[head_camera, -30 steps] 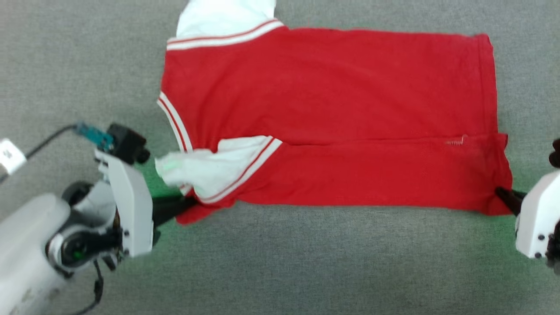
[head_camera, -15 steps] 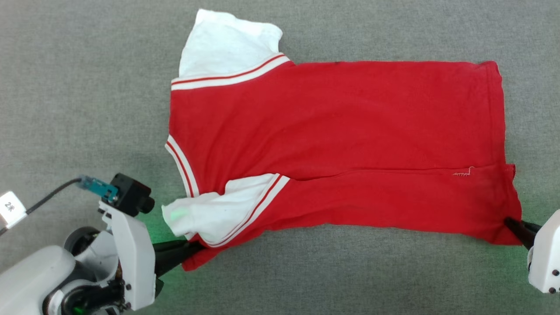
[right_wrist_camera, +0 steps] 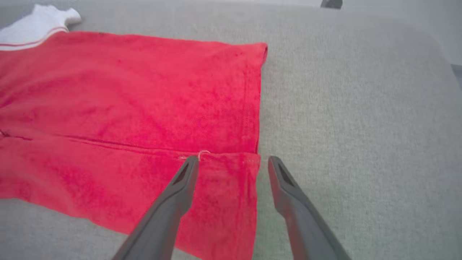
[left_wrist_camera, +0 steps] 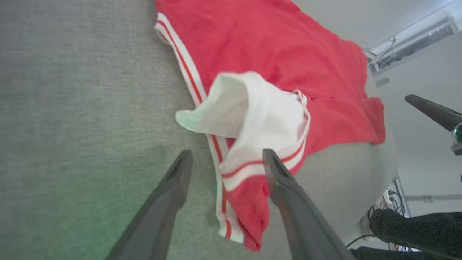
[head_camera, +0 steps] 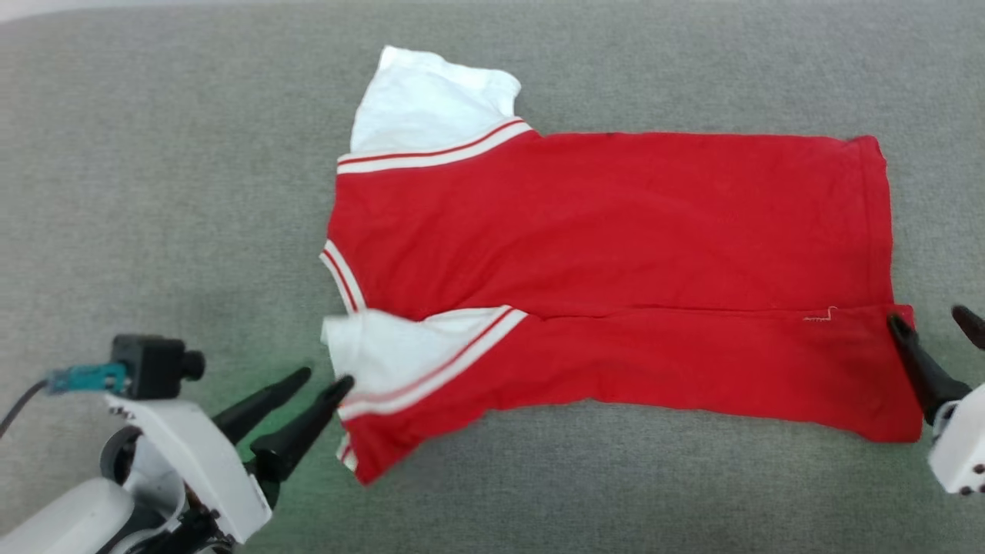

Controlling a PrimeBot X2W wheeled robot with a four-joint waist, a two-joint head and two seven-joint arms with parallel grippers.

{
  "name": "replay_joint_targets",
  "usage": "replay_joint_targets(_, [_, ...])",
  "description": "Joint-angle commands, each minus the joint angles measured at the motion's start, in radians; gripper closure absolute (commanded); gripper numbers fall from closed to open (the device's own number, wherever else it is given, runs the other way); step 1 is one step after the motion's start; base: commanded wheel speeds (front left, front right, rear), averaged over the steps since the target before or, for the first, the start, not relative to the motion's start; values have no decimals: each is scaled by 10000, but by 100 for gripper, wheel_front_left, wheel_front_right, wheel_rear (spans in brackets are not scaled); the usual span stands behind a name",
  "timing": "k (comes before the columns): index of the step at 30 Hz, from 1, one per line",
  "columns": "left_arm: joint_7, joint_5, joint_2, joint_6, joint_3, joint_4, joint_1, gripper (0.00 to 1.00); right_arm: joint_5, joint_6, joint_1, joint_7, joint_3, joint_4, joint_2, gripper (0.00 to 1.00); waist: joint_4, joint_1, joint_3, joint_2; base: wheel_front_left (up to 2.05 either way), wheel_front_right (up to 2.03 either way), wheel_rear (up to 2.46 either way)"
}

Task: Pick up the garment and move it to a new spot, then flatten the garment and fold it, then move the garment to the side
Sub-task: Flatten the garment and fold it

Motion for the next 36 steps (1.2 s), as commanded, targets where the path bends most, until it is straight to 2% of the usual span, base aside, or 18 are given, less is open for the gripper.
replay_joint_targets(1, [-484, 41, -72, 102, 162, 99, 271, 0, -193, -7, -132, -647, 155, 92, 139, 0, 172, -1, -154, 0, 0, 0, 0])
replay_joint_targets(8, [-2520, 664, -453, 589, 793, 609, 627, 0, -848, -9, -614, -3934, 996, 1124, 799, 0, 254, -1, -221, 0, 0, 0, 0])
replay_joint_targets(15, [-2785, 1625, -315, 309, 1320, 1191, -799, 0, -1934, -9, -1279, -6865, 1881, 2176, 1382, 0, -194, -1, 158, 0, 0, 0, 0])
replay_joint_targets(23, [-1463, 2641, -412, -286, 1400, 2741, -4088, 0, -2539, -9, -1655, -8795, 2289, 2885, 2221, 0, -1448, -1, 785, 0, 0, 0, 0])
replay_joint_targets(30, [271, 3691, -606, -1076, 717, 5276, -6982, 0, -2413, -9, -1363, -9252, 2491, 2828, 2428, 0, -2574, -1, 1322, 0, 0, 0, 0])
replay_joint_targets(36, [1767, 3853, -862, -1225, -35, 6896, -8885, 0, -2121, -9, -1316, -9423, 2887, 2691, 2459, 0, -3198, -1, 1681, 0, 0, 0, 0])
